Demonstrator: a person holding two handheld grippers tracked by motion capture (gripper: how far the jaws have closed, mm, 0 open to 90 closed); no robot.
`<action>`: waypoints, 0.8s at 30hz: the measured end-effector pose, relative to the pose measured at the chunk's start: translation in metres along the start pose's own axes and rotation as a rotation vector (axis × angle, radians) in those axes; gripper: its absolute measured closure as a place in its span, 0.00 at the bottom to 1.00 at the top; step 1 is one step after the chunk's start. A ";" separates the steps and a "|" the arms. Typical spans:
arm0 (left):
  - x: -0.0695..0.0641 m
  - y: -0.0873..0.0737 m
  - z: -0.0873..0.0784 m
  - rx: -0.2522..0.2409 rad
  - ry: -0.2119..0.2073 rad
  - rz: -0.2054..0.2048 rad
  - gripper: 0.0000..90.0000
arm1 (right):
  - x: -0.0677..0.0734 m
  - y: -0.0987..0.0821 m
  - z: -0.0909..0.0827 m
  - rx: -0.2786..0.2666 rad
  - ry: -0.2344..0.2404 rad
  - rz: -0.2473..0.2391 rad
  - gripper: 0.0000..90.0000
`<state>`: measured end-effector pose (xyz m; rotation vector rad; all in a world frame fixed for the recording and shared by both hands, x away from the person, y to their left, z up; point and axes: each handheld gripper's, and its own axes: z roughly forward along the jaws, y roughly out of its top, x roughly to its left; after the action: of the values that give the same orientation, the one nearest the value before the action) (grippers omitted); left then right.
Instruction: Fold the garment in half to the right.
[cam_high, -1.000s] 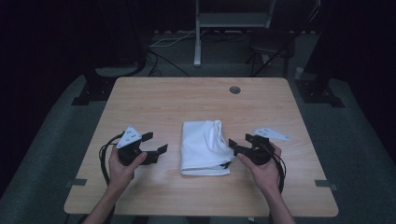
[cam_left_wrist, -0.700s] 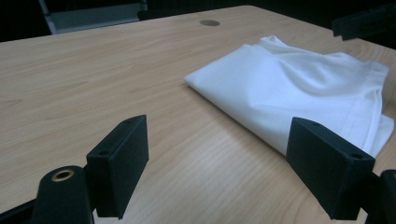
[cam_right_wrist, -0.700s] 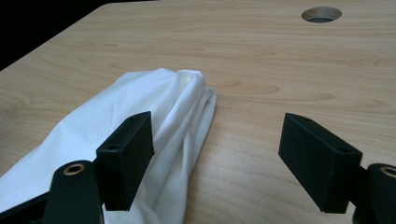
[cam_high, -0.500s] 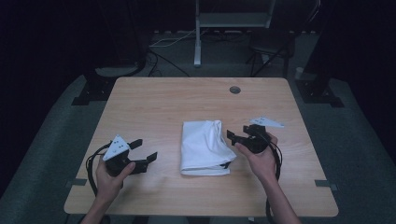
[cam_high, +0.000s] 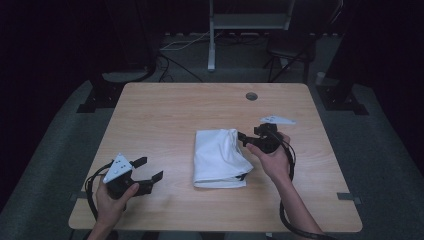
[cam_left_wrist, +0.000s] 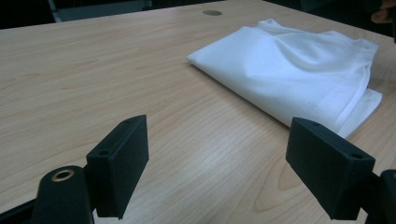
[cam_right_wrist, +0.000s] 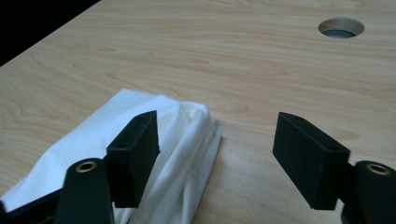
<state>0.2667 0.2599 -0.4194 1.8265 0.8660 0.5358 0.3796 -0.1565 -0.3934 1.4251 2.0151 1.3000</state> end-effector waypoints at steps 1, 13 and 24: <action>0.000 0.000 -0.001 -0.002 0.001 -0.005 0.24 | 0.000 0.002 0.002 0.005 0.004 0.000 0.36; 0.000 -0.008 -0.006 0.008 0.009 -0.007 0.24 | 0.006 0.011 0.033 0.084 0.036 -0.022 0.49; -0.001 -0.012 -0.006 0.018 0.007 -0.003 0.24 | 0.006 0.003 0.050 0.132 0.033 -0.008 0.77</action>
<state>0.2582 0.2650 -0.4277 1.8404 0.8809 0.5341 0.4142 -0.1274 -0.4153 1.4596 2.1618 1.2152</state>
